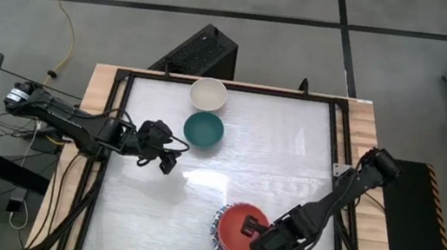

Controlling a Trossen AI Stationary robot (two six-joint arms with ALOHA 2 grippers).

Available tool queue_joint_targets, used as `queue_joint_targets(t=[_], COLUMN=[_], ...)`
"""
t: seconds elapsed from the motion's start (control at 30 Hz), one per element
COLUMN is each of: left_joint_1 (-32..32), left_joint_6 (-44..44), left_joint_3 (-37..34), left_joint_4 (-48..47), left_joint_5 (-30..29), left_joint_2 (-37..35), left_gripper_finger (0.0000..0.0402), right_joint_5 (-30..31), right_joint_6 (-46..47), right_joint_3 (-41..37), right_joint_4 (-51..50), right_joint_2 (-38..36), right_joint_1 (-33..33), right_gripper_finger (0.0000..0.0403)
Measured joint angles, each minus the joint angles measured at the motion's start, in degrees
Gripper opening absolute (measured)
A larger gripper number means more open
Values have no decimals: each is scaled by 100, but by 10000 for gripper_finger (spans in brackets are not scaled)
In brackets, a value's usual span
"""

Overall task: Nest bowls inside each other
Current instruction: Stack the orange bowl on top of the blue bowl

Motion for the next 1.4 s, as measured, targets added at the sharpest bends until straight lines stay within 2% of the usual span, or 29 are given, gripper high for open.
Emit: queue_joint_targets(t=[0.2,0.67,0.93,1.13,1.4], left_joint_1=[0,-2,0,0,0], left_joint_6=[10,5,13,15,17], left_joint_3=[0,0,0,0,0], left_joint_4=[0,2,2,2,2], left_joint_5=[-1,-2,-27,-161,-192], left_joint_2=[0,0,0,0,0], left_gripper_finger=[281,281,281,281,281], right_joint_5=[2,3,-15,-263,-286], right_joint_6=[264,1241,1711,1995,2129], right_joint_3=[0,8,10,9,9], right_joint_4=[-2,125,136,143,149], right_joint_2=[0,-42,-98,-142,-226], right_joint_1=[37,33,37,66,63], right_gripper_finger=[58,97,163,218,235])
